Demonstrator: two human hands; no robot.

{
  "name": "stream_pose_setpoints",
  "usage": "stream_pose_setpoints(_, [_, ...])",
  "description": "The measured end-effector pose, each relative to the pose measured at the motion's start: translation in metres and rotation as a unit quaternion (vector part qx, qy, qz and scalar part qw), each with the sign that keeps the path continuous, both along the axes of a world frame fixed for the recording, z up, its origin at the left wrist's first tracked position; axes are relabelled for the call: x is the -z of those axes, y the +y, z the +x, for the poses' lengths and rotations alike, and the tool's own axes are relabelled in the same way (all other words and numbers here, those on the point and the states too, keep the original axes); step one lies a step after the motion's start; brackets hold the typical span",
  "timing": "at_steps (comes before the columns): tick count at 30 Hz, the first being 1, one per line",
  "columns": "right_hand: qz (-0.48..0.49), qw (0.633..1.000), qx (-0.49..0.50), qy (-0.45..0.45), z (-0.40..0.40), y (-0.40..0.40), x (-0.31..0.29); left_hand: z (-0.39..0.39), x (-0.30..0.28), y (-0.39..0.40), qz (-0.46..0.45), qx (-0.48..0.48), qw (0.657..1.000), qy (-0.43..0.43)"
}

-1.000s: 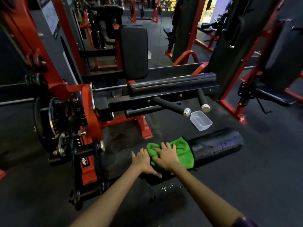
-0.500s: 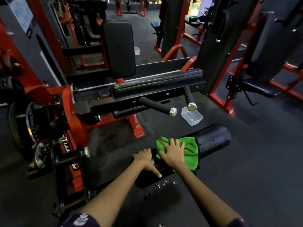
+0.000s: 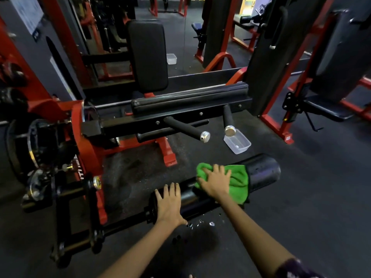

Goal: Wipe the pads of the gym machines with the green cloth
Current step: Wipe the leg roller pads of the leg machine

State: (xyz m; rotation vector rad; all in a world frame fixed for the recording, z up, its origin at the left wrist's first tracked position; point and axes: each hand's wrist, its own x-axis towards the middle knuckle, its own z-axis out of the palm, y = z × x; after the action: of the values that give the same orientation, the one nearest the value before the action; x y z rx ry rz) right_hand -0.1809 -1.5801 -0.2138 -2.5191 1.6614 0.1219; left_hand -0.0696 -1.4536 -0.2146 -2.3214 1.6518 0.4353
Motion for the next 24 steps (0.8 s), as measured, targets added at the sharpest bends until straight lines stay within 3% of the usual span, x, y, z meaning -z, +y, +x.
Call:
stream_pose_setpoints(3, [-0.007, 0.987, -0.153, -0.057, -0.014, 0.029, 0.012, 0.002, 0.004, 0.002, -0.01, 0.002, 1.0, -0.002])
stream_pose_setpoints(6, [-0.039, 0.967, -0.248, -0.036, -0.067, 0.019, 0.017, 0.005, 0.002, -0.001, -0.013, -0.011, 0.999, 0.037])
stream_pose_setpoints(9, [-0.024, 0.986, -0.166, -0.011, -0.089, -0.017, 0.011, 0.012, -0.013, -0.017, 0.011, -0.022, 0.997, 0.073])
stream_pose_setpoints(12, [0.028, 0.999, -0.025, -0.033, -0.068, -0.036, 0.0, 0.014, -0.028, -0.04, 0.11, -0.015, 0.992, 0.067])
stream_pose_setpoints(14, [0.023, 1.0, 0.007, -0.019, -0.041, -0.035, -0.002, 0.008, -0.034, -0.06, 0.173, -0.011, 0.983, 0.059])
stream_pose_setpoints(16, [0.013, 0.999, -0.029, -0.017, -0.029, -0.026, 0.005, -0.001, -0.036, -0.078, 0.195, 0.006, 0.98, 0.049])
stream_pose_setpoints(19, [-0.022, 0.983, -0.169, -0.07, -0.052, -0.013, 0.015, -0.014, -0.031, -0.096, 0.171, 0.043, 0.982, 0.064])
stream_pose_setpoints(21, [-0.048, 0.973, -0.223, -0.044, -0.084, -0.02, 0.021, -0.018, -0.02, -0.1, 0.145, 0.056, 0.983, 0.098])
stream_pose_setpoints(24, [-0.031, 0.988, -0.149, -0.029, -0.116, -0.047, 0.017, -0.017, -0.005, -0.1, 0.101, 0.035, 0.98, 0.165])
